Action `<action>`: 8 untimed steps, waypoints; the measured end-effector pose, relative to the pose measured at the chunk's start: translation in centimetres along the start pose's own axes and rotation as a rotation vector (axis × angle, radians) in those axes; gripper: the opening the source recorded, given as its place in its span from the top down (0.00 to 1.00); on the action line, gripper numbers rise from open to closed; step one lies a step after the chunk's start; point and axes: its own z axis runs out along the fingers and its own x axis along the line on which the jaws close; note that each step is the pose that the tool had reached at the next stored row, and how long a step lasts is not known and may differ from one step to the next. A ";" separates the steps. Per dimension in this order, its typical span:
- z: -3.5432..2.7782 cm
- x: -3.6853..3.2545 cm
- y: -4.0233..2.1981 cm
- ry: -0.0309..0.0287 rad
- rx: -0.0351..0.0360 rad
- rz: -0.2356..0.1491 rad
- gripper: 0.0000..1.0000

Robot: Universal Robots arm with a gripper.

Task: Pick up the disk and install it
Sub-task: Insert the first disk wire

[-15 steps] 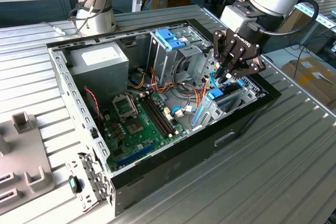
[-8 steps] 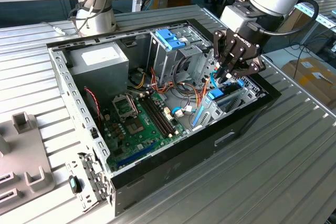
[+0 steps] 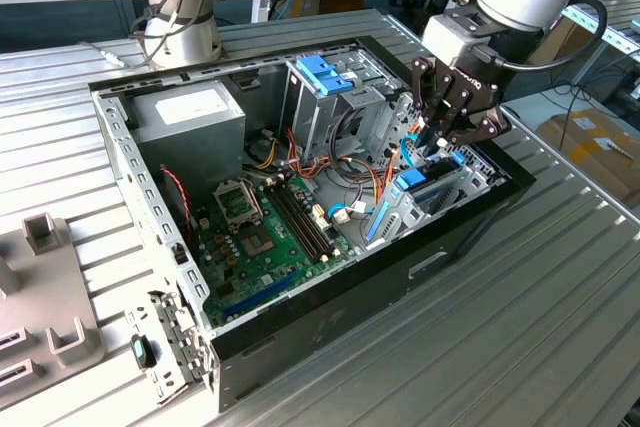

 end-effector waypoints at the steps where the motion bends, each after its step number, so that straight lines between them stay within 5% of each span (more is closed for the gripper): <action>1: 0.00 0.00 -0.19 0.0000 0.0000 0.000 0.76; 8: -0.02 -0.09 -1.87 -0.0001 0.0000 0.002 0.76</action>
